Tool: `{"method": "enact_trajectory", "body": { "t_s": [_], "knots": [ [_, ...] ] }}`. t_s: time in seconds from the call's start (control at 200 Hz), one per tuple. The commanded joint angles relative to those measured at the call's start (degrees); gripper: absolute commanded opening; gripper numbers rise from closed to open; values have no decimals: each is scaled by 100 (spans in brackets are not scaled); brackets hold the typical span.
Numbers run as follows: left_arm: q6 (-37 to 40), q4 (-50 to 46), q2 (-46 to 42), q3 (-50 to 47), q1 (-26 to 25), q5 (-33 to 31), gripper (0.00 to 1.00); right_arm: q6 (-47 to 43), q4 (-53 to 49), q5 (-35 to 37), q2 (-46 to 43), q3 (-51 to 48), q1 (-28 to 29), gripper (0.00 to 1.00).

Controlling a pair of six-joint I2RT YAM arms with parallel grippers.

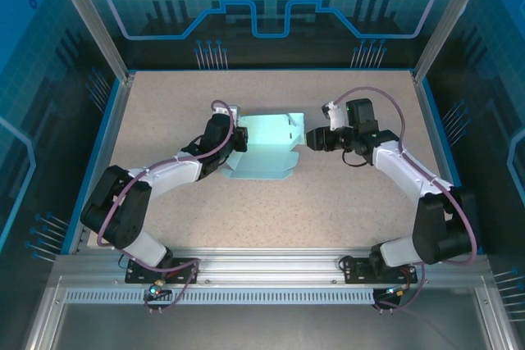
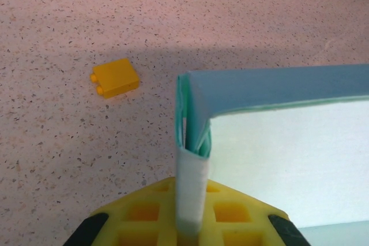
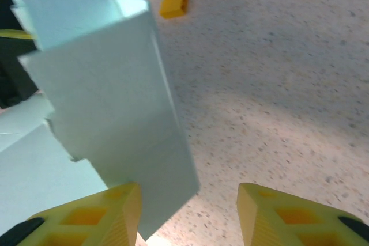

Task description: Fold the paper box

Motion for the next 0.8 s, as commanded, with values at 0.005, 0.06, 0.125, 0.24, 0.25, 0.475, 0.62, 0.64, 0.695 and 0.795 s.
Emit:
{"method": "enact_trajectory", "body": {
  "t_s": [0.005, 0.06, 0.125, 0.24, 0.25, 0.475, 0.62, 0.64, 0.695, 0.795],
  "knots": [
    [-132, 36, -113, -28, 39, 136, 7, 25, 342, -446, 105, 35, 93, 49],
    [-132, 28, -113, -28, 31, 116, 7, 35, 377, -483, 141, 67, 120, 48],
    [-138, 40, -114, -36, 31, 121, 7, 2, 388, -496, 207, 117, 149, 47],
    [-127, 26, -123, -36, 38, 134, 7, -1, 399, -475, 308, 219, 212, 47],
    [-130, 25, -129, -36, 35, 137, 7, -1, 397, -478, 316, 226, 219, 47],
    [-149, 30, -131, -60, 33, 174, 7, -71, 418, -456, 459, 399, 290, 49],
    [-155, 65, -149, -97, 36, 182, 7, -152, 430, -597, 554, 491, 388, 49],
    [-146, 55, -152, -98, 33, 182, 7, -159, 446, -614, 556, 492, 399, 49],
    [-144, 44, -163, -98, 38, 165, 7, -173, 487, -687, 561, 488, 425, 49],
    [-146, 87, -179, -113, 32, 182, 7, -280, 466, -752, 607, 526, 461, 47]
  ]
}}
